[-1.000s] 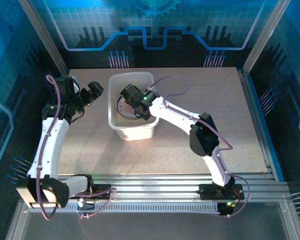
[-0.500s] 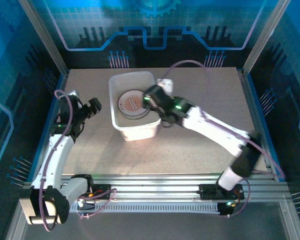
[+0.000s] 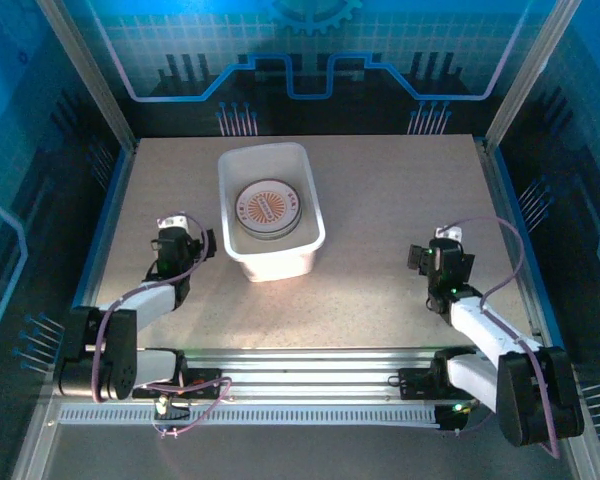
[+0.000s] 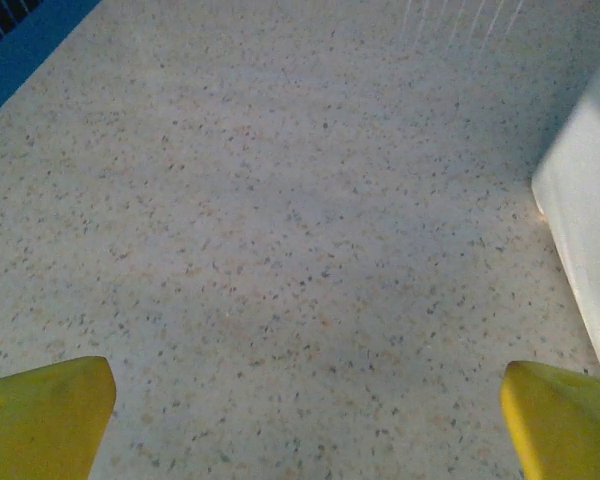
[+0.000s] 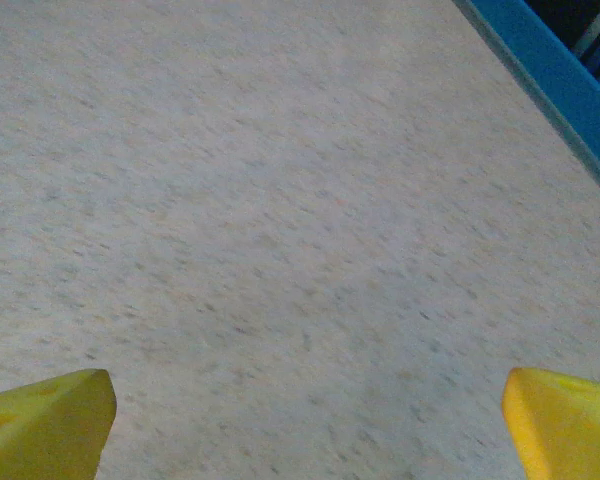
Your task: Place the plates into the plastic bin on the countertop
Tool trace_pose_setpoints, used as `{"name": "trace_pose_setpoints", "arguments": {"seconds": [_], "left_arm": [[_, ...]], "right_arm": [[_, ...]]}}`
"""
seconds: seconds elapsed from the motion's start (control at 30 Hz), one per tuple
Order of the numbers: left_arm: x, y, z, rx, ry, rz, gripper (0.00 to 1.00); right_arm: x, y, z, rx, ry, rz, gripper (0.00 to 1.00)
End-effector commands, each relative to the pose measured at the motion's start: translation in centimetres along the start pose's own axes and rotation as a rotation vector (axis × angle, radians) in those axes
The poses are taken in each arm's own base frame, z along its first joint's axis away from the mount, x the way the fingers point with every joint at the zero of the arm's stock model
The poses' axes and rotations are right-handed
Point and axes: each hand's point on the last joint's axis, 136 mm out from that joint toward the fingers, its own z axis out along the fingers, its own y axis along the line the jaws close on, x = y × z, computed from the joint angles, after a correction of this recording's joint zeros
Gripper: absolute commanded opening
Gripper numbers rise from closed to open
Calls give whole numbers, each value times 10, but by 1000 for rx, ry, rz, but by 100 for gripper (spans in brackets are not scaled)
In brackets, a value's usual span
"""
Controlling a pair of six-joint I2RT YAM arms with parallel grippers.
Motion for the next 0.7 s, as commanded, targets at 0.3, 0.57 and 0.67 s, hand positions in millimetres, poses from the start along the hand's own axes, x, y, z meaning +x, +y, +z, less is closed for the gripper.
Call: {"name": "trace_pose_setpoints", "arguments": {"seconds": [0.3,0.57,0.67], "left_arm": [[-34,-12,-6,61,-179,59,99],[-30,-30,-5,161,-157,127,100],[-27,-42,-10,234,-154,143,100]], "right_arm": [[-46,60,50,-247,-238,-103,100],[-53,68,51,-190,-259,-160,100],[-52,70,48,-209,-275,-162,100]]}}
